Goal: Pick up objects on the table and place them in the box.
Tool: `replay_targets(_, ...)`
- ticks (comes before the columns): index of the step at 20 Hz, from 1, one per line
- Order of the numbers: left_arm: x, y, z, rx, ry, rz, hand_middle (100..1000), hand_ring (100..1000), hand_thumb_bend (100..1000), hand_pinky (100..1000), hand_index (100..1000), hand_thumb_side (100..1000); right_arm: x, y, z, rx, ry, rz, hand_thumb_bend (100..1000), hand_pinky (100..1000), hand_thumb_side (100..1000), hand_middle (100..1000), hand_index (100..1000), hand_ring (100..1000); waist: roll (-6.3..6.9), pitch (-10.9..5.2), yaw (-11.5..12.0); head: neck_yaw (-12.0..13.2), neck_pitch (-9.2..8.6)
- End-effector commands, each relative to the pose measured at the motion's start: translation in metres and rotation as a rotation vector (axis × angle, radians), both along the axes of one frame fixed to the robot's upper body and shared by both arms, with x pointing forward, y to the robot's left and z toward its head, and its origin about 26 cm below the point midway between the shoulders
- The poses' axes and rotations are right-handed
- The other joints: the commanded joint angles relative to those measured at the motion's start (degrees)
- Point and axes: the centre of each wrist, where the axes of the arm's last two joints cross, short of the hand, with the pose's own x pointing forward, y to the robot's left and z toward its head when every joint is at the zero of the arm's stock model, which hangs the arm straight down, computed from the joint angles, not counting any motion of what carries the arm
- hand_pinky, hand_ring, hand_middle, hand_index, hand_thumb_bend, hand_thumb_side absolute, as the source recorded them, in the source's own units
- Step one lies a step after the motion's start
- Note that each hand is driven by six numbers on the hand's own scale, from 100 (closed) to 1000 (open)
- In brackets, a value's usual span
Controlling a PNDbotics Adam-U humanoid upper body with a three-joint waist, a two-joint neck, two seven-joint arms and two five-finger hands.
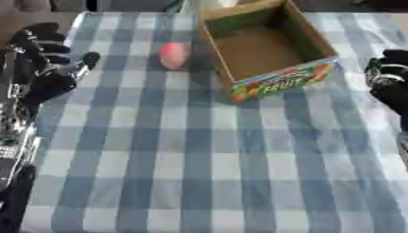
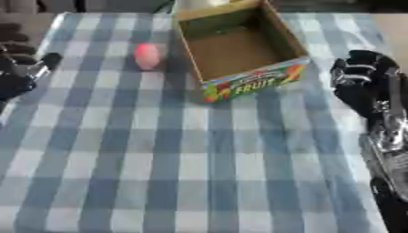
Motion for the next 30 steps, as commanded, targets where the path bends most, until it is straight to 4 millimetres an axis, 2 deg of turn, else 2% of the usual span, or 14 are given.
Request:
replay_targets(1, 0.004, 0.003, 0.013, 0.058, -0.018, 0.010, 610, 625, 675, 607, 745, 100, 0.000, -0.005, 0.009, -0.013, -0.022, -0.001, 188, 608, 106, 615, 692, 645, 0.11, -1.15, -0.1, 0.3, -0.71)
replay_targets(8, 0.026, -0.005, 0.025, 0.148, 0.020, 0.022, 615, 636, 686, 607, 738, 100, 0.000, -0.004, 0.008, -0.016, -0.017, 0.005, 189, 608, 107, 615, 692, 645, 0.16, -1.44, -0.7, 0.5, -0.59)
replay_targets(18, 0.075, -0.029, 0.028, 0.234, 0.113, -0.003, 621, 648, 696, 610, 741, 100, 0.000, -0.002, 0.007, -0.022, -0.011, 0.018, 192, 608, 106, 615, 692, 644, 0.19, -1.69, -2.1, 0.8, -0.33)
replay_targets(23, 0.096, -0.046, 0.022, 0.258, 0.150, -0.027, 624, 651, 702, 611, 743, 100, 0.000, 0.000, 0.007, -0.023, -0.008, 0.027, 194, 608, 106, 615, 692, 644, 0.26, -1.74, -2.9, 1.3, -0.50)
replay_targets(30, 0.115, -0.064, 0.007, 0.313, 0.221, -0.023, 624, 655, 720, 616, 743, 100, 0.000, 0.001, 0.006, -0.026, -0.003, 0.035, 195, 607, 105, 615, 692, 644, 0.59, -1.68, -3.8, 1.8, -0.61)
